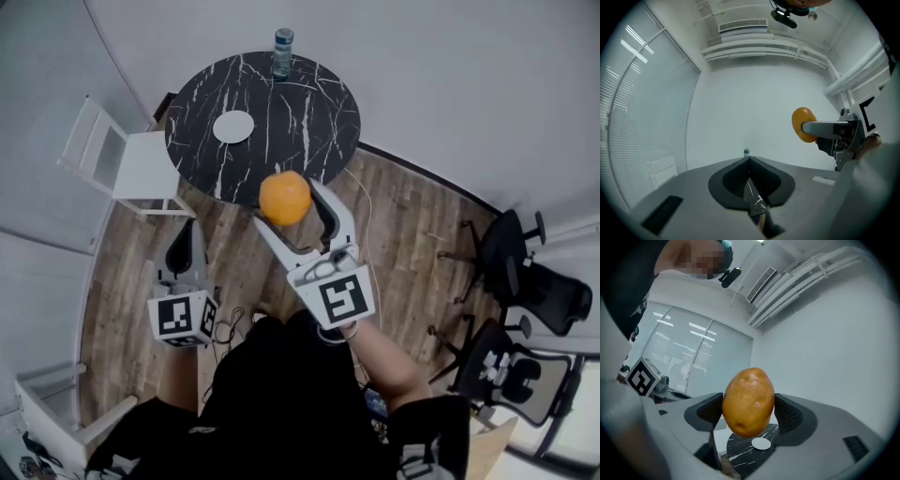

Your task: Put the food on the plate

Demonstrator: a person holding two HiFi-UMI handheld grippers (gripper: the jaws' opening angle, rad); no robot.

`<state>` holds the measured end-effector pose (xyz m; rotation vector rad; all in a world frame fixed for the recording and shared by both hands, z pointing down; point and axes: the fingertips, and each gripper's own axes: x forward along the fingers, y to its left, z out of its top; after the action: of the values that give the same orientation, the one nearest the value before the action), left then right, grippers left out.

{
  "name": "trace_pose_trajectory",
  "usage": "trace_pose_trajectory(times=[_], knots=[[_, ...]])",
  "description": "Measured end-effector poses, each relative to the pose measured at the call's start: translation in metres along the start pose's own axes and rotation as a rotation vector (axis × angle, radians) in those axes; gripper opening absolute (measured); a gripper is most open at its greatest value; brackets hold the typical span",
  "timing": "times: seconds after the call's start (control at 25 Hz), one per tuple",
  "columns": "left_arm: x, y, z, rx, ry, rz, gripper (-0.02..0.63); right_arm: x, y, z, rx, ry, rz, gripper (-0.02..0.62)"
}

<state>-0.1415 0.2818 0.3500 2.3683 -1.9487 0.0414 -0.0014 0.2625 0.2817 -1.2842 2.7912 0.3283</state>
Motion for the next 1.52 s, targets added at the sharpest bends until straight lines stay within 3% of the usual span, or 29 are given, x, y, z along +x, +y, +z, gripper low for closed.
trace_pose_trajectory(times=[0.24,0.48,0.84,1.2,1.52], knots=[[0.014,0.000,-0.012,-0.012,0.021,-0.010,0.000,0.002,-0.013,-0.018,-0.001,0.056,-0.002,0.333],[0.027,0.013,-0.023,-0.024,0.050,0.032,0.000,0.025,-0.026,-0.038,0.042,0.048,0.028,0.333],[0.101,0.035,-0.024,0.041,0.087,0.086,0.000,0.089,-0.073,-0.062,0.072,0.012,0.121,0.333],[0.196,0.002,-0.040,0.098,0.233,0.013,0.000,0.126,-0.143,-0.117,0.023,0.135,0.273,0.333],[0.244,-0.014,-0.086,0.024,0.392,-0.015,0.000,0.157,-0.174,-0.191,0.026,0.233,0.383,0.333]])
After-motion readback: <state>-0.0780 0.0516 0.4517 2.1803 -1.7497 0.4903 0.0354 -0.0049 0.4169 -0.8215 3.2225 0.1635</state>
